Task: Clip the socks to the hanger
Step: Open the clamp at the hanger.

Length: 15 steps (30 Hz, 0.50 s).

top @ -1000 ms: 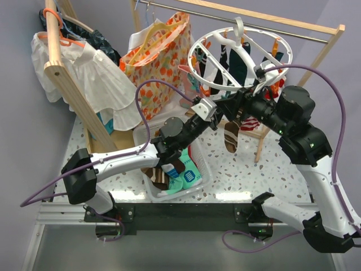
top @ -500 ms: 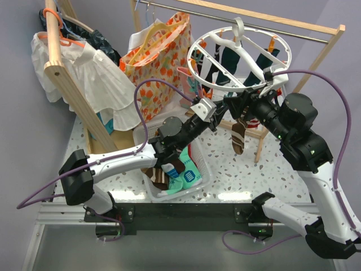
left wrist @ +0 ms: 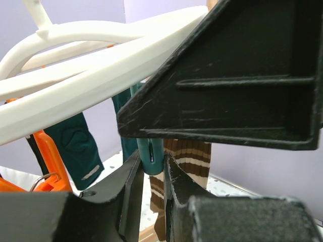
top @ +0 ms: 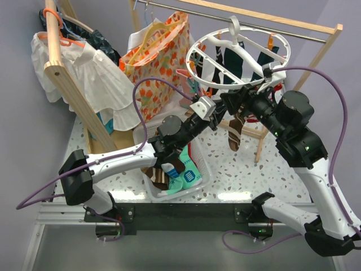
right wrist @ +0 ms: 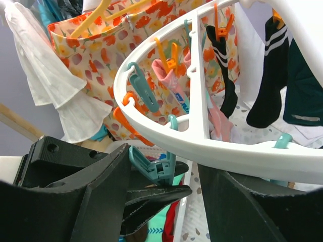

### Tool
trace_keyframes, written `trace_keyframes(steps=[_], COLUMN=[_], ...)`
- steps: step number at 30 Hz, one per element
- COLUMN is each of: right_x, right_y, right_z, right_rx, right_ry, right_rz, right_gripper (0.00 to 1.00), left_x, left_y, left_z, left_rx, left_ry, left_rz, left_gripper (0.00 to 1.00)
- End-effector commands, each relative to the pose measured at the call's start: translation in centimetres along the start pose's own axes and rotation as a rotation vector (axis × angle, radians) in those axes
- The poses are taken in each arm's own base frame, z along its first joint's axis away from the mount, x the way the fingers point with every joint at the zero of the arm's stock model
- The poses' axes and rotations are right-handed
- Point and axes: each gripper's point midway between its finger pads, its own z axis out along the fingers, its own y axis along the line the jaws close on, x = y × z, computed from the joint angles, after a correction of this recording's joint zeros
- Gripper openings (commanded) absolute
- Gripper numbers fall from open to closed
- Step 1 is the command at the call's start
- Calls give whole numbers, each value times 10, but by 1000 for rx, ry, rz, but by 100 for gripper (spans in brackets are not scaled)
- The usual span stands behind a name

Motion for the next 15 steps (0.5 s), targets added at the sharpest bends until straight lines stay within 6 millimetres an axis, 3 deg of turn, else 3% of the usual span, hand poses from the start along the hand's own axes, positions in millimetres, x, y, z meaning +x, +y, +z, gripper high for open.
trace_keyframes(steps=[1, 7, 11, 15], right_x=[-25, -24, -21, -17], right_y=[8, 8, 8, 5], right_z=[10, 12, 10, 9], right_rx=[-34, -42, -46, -35], right_ry=[-98, -97, -96, -93], right_rz=[7, 2, -3, -8], right_gripper=[56, 45, 32, 15], left_x=[-21, -18, -14, -13], left_y=[-17, -19, -19, -16], left_z=[1, 1, -1, -4], left_rx=[74, 85, 80, 70], left_ry=[-39, -28, -17, -12], left_rz=[-22, -25, -26, -35], left_gripper=[0, 1, 3, 14])
